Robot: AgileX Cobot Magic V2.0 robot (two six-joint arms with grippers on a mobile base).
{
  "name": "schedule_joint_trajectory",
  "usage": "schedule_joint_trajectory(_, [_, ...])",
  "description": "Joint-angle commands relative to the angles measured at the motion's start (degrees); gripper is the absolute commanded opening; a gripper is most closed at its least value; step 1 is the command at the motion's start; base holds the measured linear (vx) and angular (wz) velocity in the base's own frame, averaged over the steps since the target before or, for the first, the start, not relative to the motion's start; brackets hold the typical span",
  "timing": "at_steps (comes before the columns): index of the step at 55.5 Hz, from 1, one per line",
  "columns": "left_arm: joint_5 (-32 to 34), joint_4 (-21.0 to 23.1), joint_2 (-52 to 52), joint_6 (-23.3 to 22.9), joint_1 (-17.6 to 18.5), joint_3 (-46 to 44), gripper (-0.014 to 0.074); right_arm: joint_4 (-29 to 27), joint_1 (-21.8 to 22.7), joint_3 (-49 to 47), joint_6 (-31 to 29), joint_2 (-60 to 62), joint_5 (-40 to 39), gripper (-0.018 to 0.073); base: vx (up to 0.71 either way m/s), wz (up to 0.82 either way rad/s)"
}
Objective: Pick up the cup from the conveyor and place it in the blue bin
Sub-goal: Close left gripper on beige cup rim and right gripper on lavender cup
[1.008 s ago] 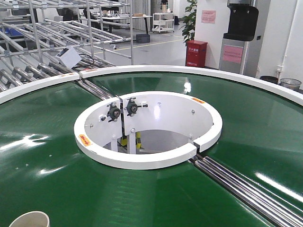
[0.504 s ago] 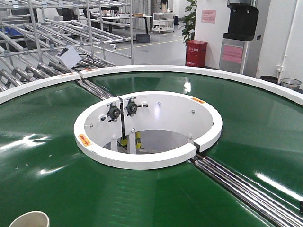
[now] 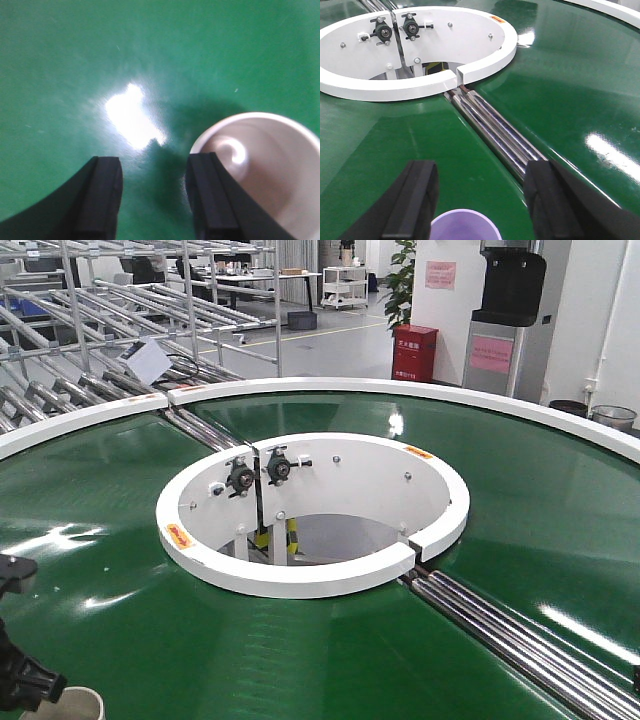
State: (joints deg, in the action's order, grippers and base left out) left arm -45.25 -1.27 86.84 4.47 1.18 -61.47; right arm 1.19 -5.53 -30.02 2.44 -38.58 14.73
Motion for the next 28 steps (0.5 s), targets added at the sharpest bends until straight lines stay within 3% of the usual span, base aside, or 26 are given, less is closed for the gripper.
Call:
schedule_joint_trajectory(1, [1.46, 0.62, -0.31, 0.09, 0.01, -1.99, 0.044, 0.82, 0.12, -2.01, -0.45, -0.17, -4.49, 0.0459, 0.0, 0.0])
schedule_joint_trajectory(19, [3.85, 9.2, -0.25, 7.12, 0.01, -1.99, 0.0437, 1.2, 0.12, -2.01, -0.45, -0.17, -4.49, 0.0459, 0.0, 0.0])
schedule_joint_trajectory(28, [5.97, 9.77, 0.35, 8.0, 0.01, -1.99, 0.0437, 1.2, 0.12, -2.01, -0.45, -0.17, -4.49, 0.0459, 0.0, 0.0])
